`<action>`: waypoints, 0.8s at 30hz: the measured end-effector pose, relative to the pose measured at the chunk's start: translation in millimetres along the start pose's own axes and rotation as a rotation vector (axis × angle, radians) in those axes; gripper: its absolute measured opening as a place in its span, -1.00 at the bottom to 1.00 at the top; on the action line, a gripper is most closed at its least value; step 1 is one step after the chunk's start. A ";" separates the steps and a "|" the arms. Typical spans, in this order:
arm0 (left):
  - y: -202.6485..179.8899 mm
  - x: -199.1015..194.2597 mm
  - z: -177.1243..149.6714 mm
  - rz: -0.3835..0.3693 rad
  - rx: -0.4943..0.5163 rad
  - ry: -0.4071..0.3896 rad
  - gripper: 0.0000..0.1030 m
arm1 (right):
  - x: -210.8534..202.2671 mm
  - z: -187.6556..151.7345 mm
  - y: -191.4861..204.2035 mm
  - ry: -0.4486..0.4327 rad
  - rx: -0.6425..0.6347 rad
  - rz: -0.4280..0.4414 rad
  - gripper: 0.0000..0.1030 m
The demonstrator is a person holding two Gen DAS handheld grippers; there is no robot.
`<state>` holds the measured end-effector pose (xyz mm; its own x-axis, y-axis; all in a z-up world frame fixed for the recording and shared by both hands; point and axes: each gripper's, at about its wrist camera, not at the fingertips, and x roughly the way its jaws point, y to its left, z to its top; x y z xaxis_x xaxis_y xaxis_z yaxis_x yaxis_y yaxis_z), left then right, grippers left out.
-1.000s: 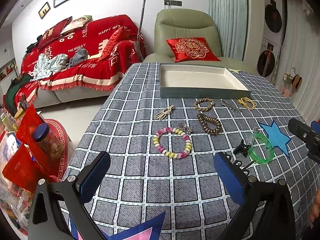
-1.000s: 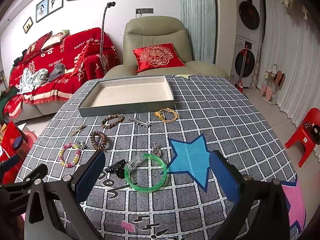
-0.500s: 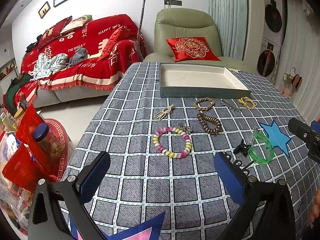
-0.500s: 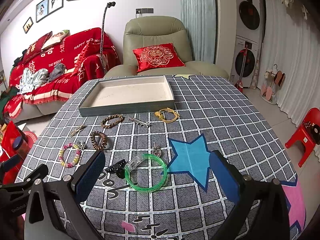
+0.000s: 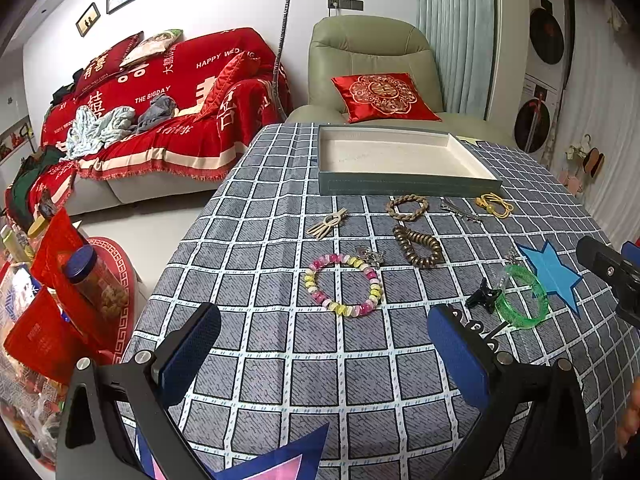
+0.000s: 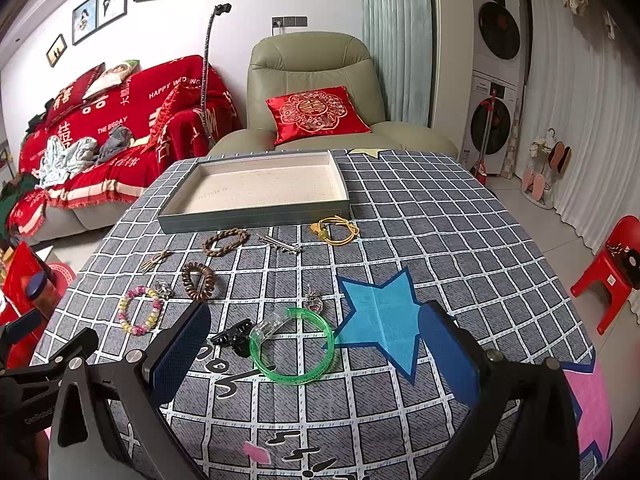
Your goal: Organize jewelry
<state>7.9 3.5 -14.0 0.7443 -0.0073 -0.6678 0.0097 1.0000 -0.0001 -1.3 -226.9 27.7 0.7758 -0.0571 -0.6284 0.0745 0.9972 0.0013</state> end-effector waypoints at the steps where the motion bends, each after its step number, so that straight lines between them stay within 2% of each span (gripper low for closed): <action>1: 0.0 0.0 0.4 0.000 0.000 0.000 1.00 | -0.2 -0.1 0.6 0.000 0.000 0.000 1.00; 15: -2.1 12.6 2.5 -0.006 0.019 0.043 1.00 | 11.5 -6.9 -4.5 0.040 0.011 -0.008 1.00; 24: 16.7 47.5 6.6 -0.050 -0.018 0.151 1.00 | 33.7 -16.5 -25.6 0.141 0.058 -0.035 1.00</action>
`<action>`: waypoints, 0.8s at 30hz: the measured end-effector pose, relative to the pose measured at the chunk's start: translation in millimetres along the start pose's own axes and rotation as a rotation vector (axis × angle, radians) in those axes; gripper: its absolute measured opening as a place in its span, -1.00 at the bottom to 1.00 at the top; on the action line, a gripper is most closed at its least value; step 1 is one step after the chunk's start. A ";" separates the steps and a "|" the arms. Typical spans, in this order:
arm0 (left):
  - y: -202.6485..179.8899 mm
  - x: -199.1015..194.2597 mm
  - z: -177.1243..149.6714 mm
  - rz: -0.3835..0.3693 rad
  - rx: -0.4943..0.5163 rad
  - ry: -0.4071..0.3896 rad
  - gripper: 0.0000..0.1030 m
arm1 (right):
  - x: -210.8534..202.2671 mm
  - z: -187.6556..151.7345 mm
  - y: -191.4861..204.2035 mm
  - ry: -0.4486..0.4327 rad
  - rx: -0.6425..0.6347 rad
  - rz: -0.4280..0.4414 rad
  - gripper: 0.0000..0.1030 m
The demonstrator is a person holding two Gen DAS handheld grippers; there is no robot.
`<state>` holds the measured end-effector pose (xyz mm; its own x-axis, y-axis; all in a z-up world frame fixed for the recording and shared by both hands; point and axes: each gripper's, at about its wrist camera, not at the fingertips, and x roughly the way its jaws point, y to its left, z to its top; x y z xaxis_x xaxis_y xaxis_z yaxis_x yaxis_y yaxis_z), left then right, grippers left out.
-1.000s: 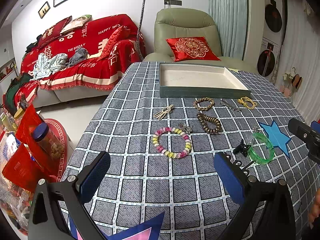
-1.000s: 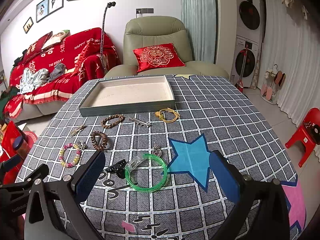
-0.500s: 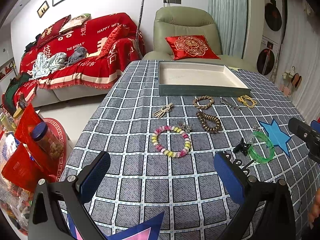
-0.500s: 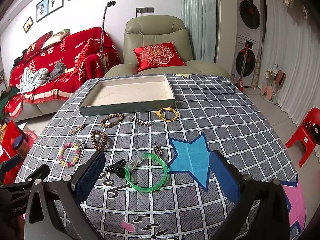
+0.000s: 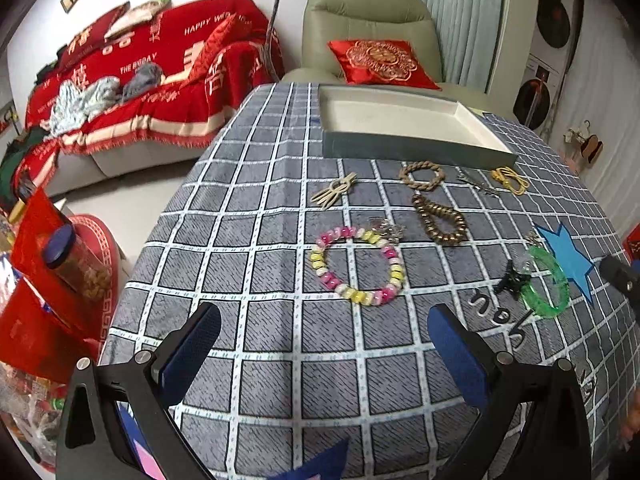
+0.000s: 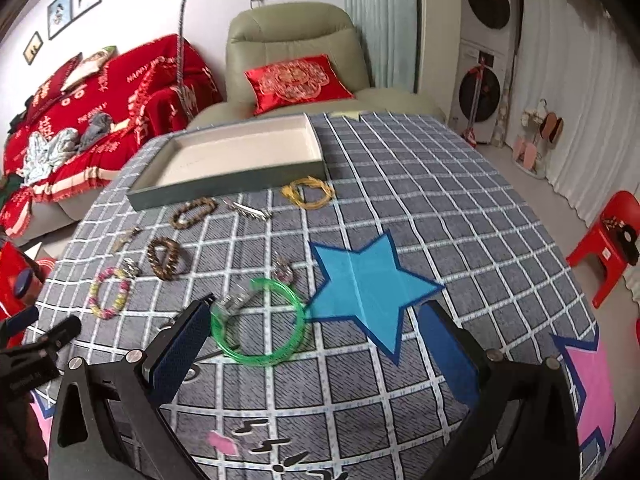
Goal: Organize jewelry
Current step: 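Grasp the pink-and-yellow beaded bracelet with the left gripper while the right grasps the green bangle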
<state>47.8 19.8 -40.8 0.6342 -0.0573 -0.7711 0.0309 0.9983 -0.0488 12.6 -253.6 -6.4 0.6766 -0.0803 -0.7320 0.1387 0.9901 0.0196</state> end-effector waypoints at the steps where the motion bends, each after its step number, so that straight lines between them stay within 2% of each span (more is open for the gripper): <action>1: 2.4 2.1 1.2 -0.001 -0.008 0.004 1.00 | 3.3 -0.5 -1.6 0.010 0.003 0.000 1.00; 5: 13.1 13.7 13.0 0.007 -0.033 0.012 1.00 | 14.5 -1.3 -4.6 0.046 0.000 -0.004 1.00; 16: 12.1 51.4 28.9 -0.013 0.011 0.086 1.00 | 59.7 -0.9 -0.7 0.183 -0.025 -0.014 0.99; 18: 9.0 54.8 29.4 -0.014 0.022 0.093 1.00 | 63.8 -1.9 1.4 0.196 -0.029 -0.011 0.92; 20: 5.9 57.6 29.4 -0.019 0.034 0.106 0.88 | 68.3 -3.5 3.3 0.218 -0.026 -0.001 0.80; 23: 3.0 62.2 29.1 -0.016 0.041 0.118 0.87 | 68.8 -4.4 7.4 0.220 -0.041 -0.012 0.66; 24: 1.7 61.7 29.3 -0.023 0.046 0.113 0.80 | 68.4 -4.0 8.4 0.219 -0.045 -0.011 0.62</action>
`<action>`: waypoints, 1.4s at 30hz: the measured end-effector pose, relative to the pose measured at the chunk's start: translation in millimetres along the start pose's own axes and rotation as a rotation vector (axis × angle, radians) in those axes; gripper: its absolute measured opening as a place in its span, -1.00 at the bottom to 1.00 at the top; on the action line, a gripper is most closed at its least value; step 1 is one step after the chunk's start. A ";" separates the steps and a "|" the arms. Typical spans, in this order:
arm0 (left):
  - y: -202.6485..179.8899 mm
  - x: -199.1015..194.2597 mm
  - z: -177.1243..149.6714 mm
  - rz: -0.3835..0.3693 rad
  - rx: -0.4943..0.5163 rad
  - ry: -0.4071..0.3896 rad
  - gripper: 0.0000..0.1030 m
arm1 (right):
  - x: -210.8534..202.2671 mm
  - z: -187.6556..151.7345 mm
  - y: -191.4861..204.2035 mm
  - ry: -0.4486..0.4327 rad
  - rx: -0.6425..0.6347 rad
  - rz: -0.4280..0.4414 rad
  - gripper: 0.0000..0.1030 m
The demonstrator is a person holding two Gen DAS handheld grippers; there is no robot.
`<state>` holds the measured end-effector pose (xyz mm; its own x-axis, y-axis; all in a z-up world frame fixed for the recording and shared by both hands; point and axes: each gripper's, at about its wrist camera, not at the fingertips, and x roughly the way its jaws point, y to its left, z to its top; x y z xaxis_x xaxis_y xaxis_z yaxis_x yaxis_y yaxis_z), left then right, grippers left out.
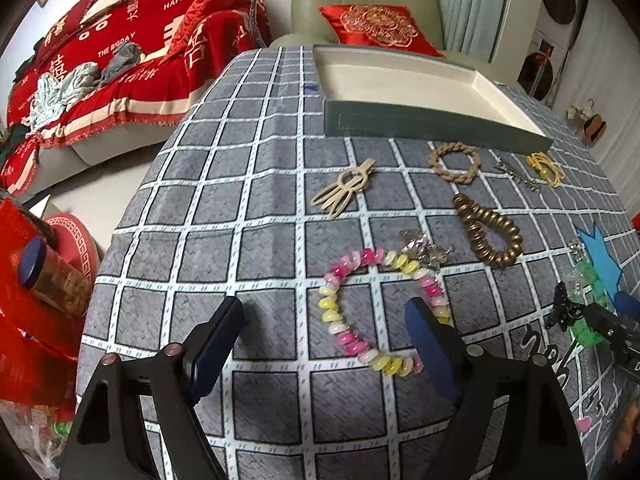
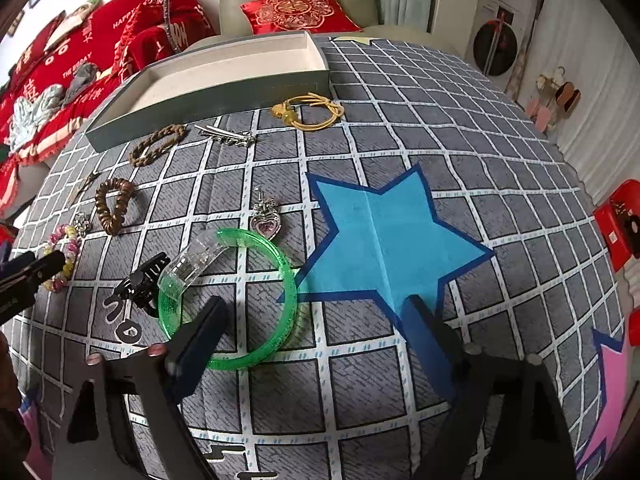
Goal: Organize jewelry
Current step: 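Grasp the pink-and-yellow beaded bracelet with the left gripper while the right grasps the green bangle, then carry both bracelets into the white tray and open both grippers to release them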
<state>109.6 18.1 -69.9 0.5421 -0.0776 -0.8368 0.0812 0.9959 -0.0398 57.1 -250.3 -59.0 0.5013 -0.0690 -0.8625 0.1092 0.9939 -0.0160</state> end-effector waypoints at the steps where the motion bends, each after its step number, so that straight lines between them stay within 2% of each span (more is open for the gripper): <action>1: -0.7 -0.2 -0.1 -0.004 0.005 -0.002 0.75 | -0.8 0.3 1.2 -0.001 -0.004 0.004 0.53; 3: -3.3 -1.3 0.1 -0.017 0.019 -0.009 0.63 | -2.3 1.2 3.4 -0.002 -0.013 0.006 0.39; 5: -6.1 -2.8 0.3 -0.024 0.035 -0.015 0.49 | -3.7 2.1 5.9 -0.002 -0.017 0.009 0.16; 7: -9.4 -4.4 0.9 -0.026 0.052 -0.027 0.04 | -4.4 3.0 8.9 -0.002 -0.022 0.012 -0.02; 9: -11.9 -5.5 1.7 -0.029 0.068 -0.032 -0.22 | -4.8 4.1 10.0 -0.003 -0.026 0.014 -0.27; 10: -12.3 -5.7 1.6 -0.032 0.072 -0.035 -0.52 | -5.5 4.3 10.7 -0.004 -0.025 0.016 -0.55; 11: -12.4 -6.1 1.3 -0.038 0.077 -0.038 -0.51 | -5.7 4.1 10.6 -0.004 -0.020 0.020 -0.79; 13: -11.3 -6.5 1.3 -0.055 0.075 -0.039 -0.51 | -5.5 3.9 7.0 -0.006 0.002 0.030 -0.85; 25: -3.7 -43.1 17.1 -0.193 0.027 -0.099 -0.51 | -37.8 22.1 -20.3 -0.066 0.096 0.126 -0.85; 33: -2.3 -71.5 59.8 -0.249 0.018 -0.146 -0.51 | -53.0 70.8 -23.3 -0.103 0.104 0.195 -0.85; 42: -6.3 -79.6 135.6 -0.236 0.016 -0.196 -0.51 | -51.8 154.9 -16.3 -0.135 0.091 0.243 -0.85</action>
<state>179.3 11.7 71.0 0.6579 -0.3156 -0.6838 0.2360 0.9486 -0.2108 162.4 -276.3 64.3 0.6316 0.1529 -0.7601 0.0458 0.9713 0.2334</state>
